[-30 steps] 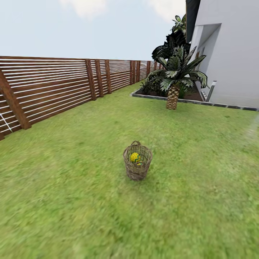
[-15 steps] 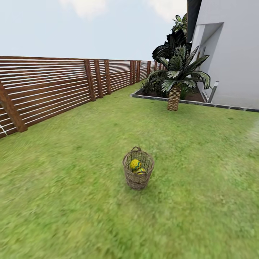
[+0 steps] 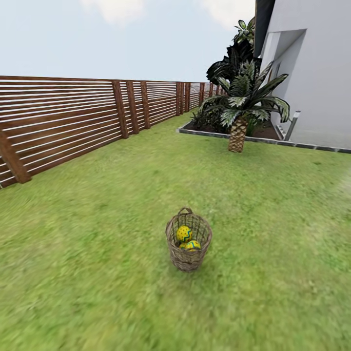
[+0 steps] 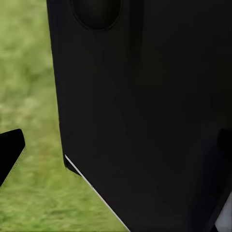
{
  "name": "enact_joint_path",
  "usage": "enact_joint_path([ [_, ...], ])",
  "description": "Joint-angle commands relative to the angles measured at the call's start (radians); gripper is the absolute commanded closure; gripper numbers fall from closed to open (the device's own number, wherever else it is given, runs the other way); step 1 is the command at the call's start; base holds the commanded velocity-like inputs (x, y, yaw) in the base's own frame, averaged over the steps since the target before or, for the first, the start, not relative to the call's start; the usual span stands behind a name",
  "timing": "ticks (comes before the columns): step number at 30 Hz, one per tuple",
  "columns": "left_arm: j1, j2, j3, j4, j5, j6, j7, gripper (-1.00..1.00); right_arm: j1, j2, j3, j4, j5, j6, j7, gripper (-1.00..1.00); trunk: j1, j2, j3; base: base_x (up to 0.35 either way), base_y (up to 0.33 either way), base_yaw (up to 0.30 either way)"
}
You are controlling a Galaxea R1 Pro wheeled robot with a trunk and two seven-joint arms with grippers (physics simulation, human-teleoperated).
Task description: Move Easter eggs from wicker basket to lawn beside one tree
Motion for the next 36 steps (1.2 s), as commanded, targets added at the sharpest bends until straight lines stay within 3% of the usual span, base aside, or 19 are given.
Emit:
enact_joint_path([
  [1, 0.001, 0.000, 0.001, -0.002, 0.001, 0.000, -0.001, -1.00, -0.001, 0.000, 0.002, 0.001, 0.005, -0.003, -0.001, -1.00, 0.001, 0.000, -0.001, 0.339, 0.000, 0.000],
  [9, 0.001, 0.000, 0.001, -0.002, 0.001, -0.001, 0.000, -1.00, -0.001, 0.001, 0.002, 0.002, 0.005, -0.003, -0.001, -1.00, 0.001, 0.000, -0.001, 0.339, 0.000, 0.000],
  [20, 0.001, -0.003, -0.002, -0.011, -0.002, -0.002, -0.010, -1.00, -0.001, -0.007, 0.002, -0.013, 0.006, 0.006, 0.002, -1.00, 0.001, 0.000, -0.001, 0.014, 0.000, 0.000],
  [23, -0.001, -0.004, -0.002, -0.020, -0.002, 0.004, -0.010, -1.00, -0.004, -0.007, 0.002, -0.056, 0.007, 0.022, -0.001, -1.00, 0.001, 0.000, -0.001, 0.000, 0.000, 0.000],
  [26, -0.005, -0.006, -0.003, -0.032, -0.002, 0.010, -0.006, -1.00, -0.006, -0.006, 0.002, -0.141, 0.007, 0.086, -0.003, -1.00, 0.001, 0.000, -0.001, 0.000, 0.000, 0.000],
  [30, -0.033, -0.004, -0.002, -0.082, 0.001, 0.036, -0.003, -1.00, -0.007, -0.007, 0.002, -0.337, 0.008, 0.311, -0.002, -1.00, 0.001, 0.000, -0.001, 0.000, 0.000, 0.000],
  [33, -0.073, -0.001, -0.001, -0.109, 0.001, 0.097, -0.002, -1.00, -0.007, -0.008, 0.003, -0.496, 0.010, 0.436, -0.001, -1.00, 0.001, 0.000, -0.001, 0.000, 0.000, 0.000],
  [36, -0.153, -0.004, 0.000, -0.125, 0.002, 0.193, -0.002, -1.00, -0.007, -0.009, 0.003, -0.677, 0.031, 0.552, -0.001, -1.00, 0.001, 0.000, -0.001, 0.000, 0.000, 0.000],
])
